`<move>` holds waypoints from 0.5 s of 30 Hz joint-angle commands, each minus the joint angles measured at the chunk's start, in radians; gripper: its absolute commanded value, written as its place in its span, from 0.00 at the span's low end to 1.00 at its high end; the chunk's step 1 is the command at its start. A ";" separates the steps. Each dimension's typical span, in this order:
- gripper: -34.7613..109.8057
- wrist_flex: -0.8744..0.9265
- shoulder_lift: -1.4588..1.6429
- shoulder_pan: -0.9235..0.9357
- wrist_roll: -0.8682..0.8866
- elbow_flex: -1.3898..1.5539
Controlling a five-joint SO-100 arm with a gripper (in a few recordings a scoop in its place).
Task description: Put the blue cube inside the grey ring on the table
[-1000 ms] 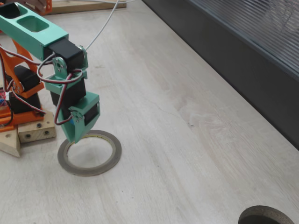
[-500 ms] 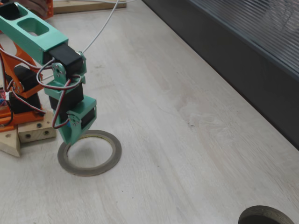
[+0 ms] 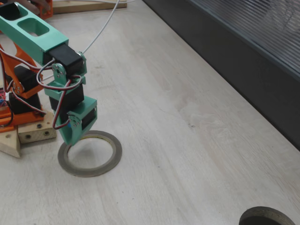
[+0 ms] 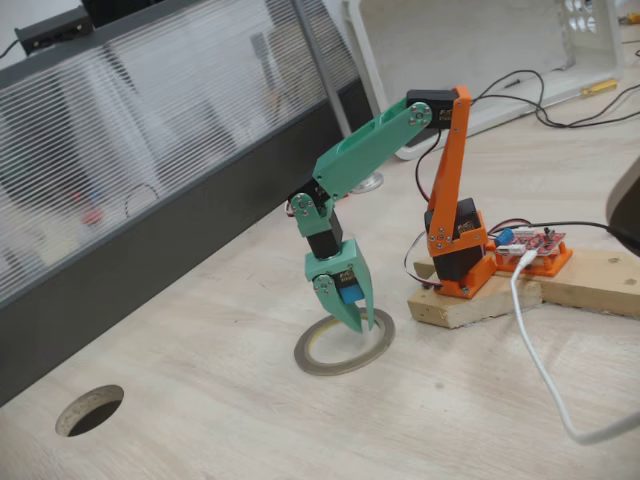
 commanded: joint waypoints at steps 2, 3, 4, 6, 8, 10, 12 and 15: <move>0.24 0.005 0.029 0.012 0.000 0.005; 0.24 0.005 0.029 0.012 0.002 0.005; 0.24 0.005 0.029 0.012 -0.002 0.006; 0.24 0.005 0.029 0.014 -0.002 0.006; 0.24 0.006 0.029 0.014 -0.002 0.006; 0.24 0.006 0.029 0.014 0.002 0.006; 0.24 0.005 0.029 0.014 0.003 0.006; 0.24 0.005 0.029 0.014 0.005 0.002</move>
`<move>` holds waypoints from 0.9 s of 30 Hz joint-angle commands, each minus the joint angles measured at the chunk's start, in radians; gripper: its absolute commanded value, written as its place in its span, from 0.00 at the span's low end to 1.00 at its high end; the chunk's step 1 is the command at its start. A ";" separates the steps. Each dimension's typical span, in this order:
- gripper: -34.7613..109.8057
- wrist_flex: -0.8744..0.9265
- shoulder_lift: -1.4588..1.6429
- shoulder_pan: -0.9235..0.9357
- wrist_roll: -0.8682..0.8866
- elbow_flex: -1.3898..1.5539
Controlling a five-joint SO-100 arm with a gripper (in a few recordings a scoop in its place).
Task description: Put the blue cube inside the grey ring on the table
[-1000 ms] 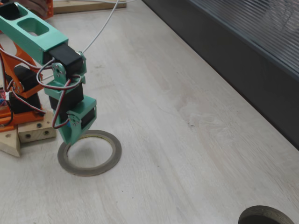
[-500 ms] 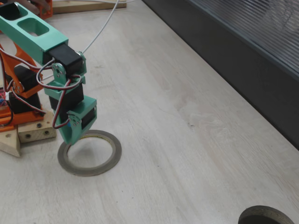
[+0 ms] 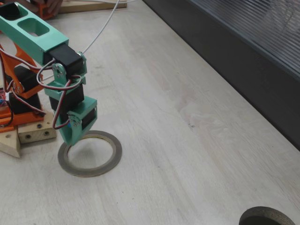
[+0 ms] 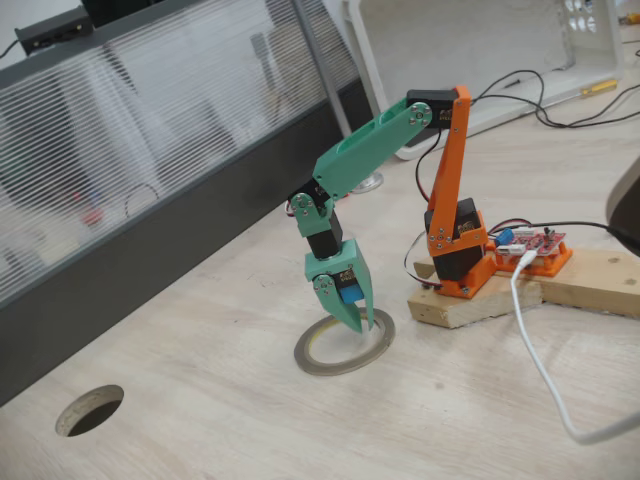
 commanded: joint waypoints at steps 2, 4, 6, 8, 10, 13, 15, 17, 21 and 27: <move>0.24 0.005 0.029 0.014 0.005 -0.002; 0.24 0.005 0.029 0.014 0.005 -0.005; 0.24 0.003 0.029 0.014 0.005 -0.005; 0.24 0.003 0.029 0.012 0.005 0.003; 0.24 0.003 0.029 0.012 0.005 0.005; 0.24 0.003 0.029 0.012 0.005 0.005; 0.24 0.003 0.031 0.012 0.005 0.005; 0.24 0.003 0.031 0.012 0.005 0.005; 0.24 0.003 0.034 0.012 0.006 0.005; 0.25 0.003 0.032 0.012 0.006 -0.003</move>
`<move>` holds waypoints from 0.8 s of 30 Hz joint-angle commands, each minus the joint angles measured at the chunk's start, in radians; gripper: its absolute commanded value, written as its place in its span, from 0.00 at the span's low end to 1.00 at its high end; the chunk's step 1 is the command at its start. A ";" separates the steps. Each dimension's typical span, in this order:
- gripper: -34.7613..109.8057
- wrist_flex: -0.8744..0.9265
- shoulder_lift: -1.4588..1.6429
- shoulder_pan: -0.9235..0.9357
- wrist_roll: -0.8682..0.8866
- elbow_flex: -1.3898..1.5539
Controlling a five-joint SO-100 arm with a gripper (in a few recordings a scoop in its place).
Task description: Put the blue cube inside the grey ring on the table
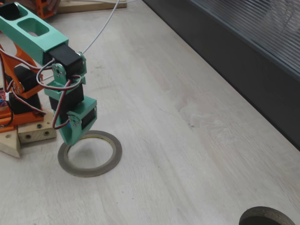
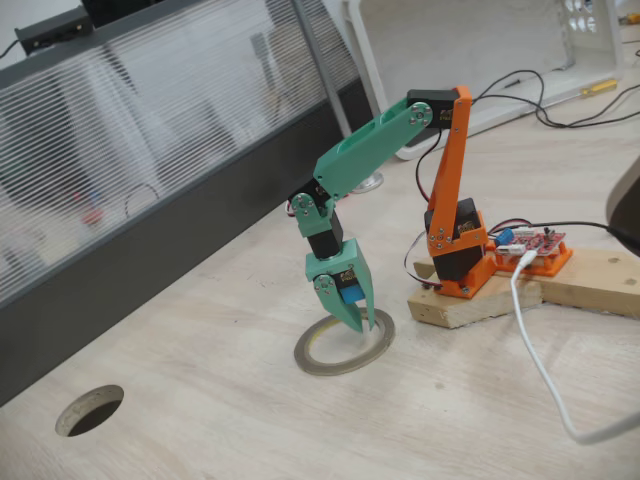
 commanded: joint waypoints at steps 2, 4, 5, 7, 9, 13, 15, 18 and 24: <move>0.26 0.005 0.028 0.012 0.006 -0.008; 0.29 0.005 0.032 0.012 0.006 -0.009; 0.31 0.005 0.032 0.012 0.006 -0.011; 0.36 0.005 0.026 0.012 0.006 -0.012; 0.40 0.005 0.026 0.012 0.006 -0.012; 0.47 0.006 0.026 0.011 0.003 -0.012; 0.48 0.006 0.026 0.009 0.002 -0.012; 0.49 0.006 0.026 0.011 0.002 -0.012; 0.48 0.006 0.034 0.012 0.005 -0.014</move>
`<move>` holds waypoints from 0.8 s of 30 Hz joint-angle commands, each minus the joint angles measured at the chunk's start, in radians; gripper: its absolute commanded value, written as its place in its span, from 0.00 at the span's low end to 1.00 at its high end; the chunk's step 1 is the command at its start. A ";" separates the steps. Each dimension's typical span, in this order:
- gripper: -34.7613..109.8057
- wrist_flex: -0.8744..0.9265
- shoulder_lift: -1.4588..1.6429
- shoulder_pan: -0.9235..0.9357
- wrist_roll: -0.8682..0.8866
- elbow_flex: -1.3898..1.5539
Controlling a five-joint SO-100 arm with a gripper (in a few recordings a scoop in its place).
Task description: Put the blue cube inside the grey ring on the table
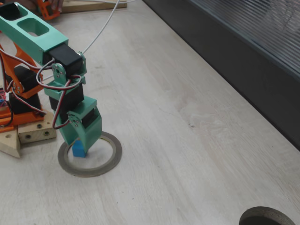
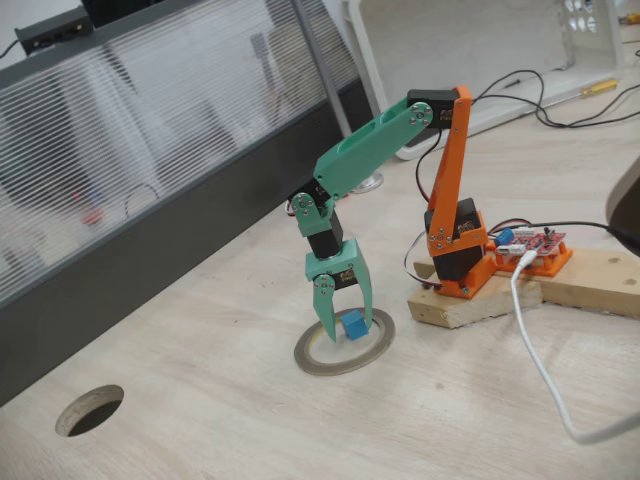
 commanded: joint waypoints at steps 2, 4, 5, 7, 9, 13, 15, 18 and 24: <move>0.48 0.006 0.037 0.012 0.002 -0.012; 0.48 0.006 0.037 0.012 0.002 -0.014; 0.48 0.006 0.037 0.012 0.002 -0.014; 0.48 0.006 0.037 0.012 0.002 -0.014; 0.48 0.006 0.038 0.012 0.000 -0.014; 0.48 0.006 0.038 0.012 -0.002 -0.014; 0.48 0.015 0.040 0.006 -0.002 -0.014; 0.48 0.008 0.040 0.011 -0.002 -0.015; 0.48 0.017 0.041 0.012 -0.002 -0.017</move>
